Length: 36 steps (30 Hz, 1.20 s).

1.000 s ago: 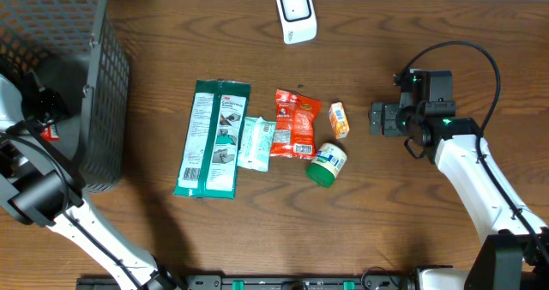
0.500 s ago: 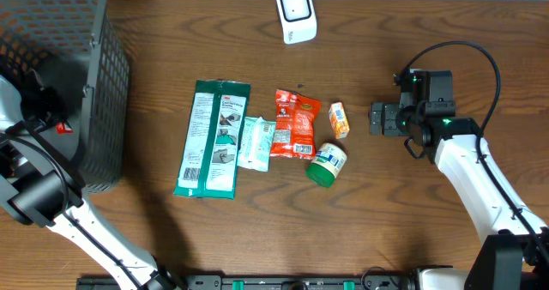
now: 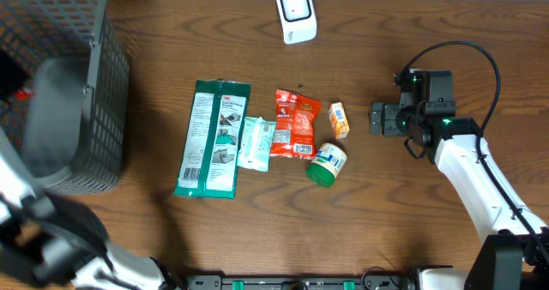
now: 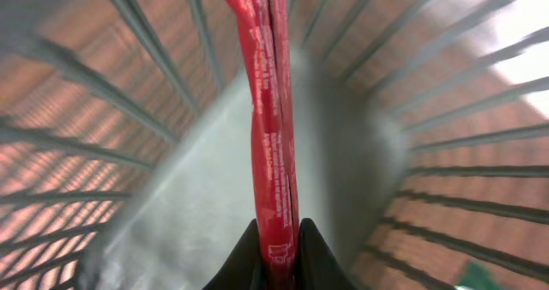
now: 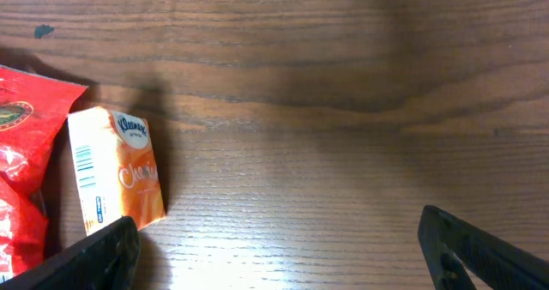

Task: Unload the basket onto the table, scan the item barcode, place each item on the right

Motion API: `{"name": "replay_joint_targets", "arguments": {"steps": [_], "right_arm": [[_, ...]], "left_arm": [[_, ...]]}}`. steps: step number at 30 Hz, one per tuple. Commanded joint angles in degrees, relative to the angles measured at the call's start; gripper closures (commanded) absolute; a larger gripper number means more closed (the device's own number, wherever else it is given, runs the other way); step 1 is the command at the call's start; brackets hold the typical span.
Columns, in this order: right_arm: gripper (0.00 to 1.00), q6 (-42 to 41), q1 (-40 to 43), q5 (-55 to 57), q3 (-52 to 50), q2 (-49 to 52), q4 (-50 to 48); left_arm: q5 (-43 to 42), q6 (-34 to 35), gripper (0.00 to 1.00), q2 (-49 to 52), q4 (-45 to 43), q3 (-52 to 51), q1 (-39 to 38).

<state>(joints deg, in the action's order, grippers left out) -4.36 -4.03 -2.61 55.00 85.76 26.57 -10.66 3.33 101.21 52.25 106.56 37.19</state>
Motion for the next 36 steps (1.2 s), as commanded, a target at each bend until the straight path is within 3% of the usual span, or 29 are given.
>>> {"name": "replay_joint_targets", "arguments": {"steps": [1, 9, 14, 20, 25, 30, 36], "right_arm": [[0.01, -0.28, 0.20, 0.17, 0.48, -0.33, 0.07], [0.01, -0.28, 0.20, 0.17, 0.48, -0.33, 0.07], [0.01, -0.28, 0.20, 0.17, 0.48, -0.33, 0.07], [0.01, -0.28, 0.20, 0.17, 0.48, -0.33, 0.07], [0.01, -0.28, 0.20, 0.17, 0.48, -0.33, 0.07], [0.01, -0.28, 0.20, 0.17, 0.48, -0.33, 0.07], [0.01, -0.28, 0.20, 0.17, 0.48, -0.33, 0.07]], "left_arm": [[-2.40, 4.09, 0.93, -8.07, 1.75, 0.44, -3.13], [-17.49, 4.07, 0.93, -16.79, 12.96, 0.42, -18.64], [-17.40, 3.89, 0.93, -14.71, 15.65, -4.96, -35.19], [-17.51, 9.18, 0.93, -11.19, 4.57, -19.10, -50.23], [-23.02, 12.74, 0.93, -5.51, -11.80, -28.61, -60.11], [-23.45, 15.93, 0.93, 2.21, -20.48, -29.88, -65.51], [-23.45, 17.64, 0.92, 8.87, -24.74, -29.88, -67.28]]}}
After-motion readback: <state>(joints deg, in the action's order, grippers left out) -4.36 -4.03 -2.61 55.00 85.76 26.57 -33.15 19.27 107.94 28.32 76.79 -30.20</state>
